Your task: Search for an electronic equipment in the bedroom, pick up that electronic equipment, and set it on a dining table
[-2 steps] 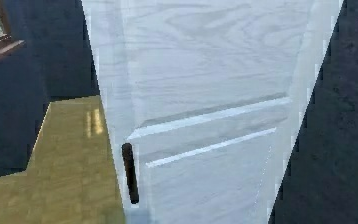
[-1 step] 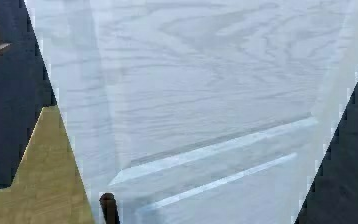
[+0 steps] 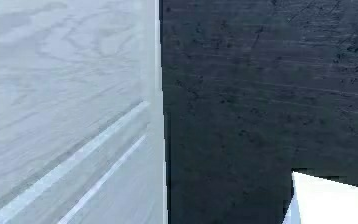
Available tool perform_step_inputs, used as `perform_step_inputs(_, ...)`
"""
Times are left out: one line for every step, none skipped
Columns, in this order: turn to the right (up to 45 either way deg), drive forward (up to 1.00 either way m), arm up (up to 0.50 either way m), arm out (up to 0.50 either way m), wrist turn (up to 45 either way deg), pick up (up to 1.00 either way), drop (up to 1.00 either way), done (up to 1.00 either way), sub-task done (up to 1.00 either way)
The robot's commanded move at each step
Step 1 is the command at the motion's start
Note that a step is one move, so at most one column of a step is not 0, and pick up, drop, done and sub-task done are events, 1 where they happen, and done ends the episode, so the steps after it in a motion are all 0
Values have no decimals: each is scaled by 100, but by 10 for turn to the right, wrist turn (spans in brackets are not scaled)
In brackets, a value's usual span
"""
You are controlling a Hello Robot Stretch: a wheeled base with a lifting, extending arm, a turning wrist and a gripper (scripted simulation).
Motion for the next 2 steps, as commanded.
perform_step_inputs(450, 0, 0, 0, 0, 0, 0, 0, 0)
perform_step_inputs(450, 0, 0, 0, 0, 0, 0, 0, 0)
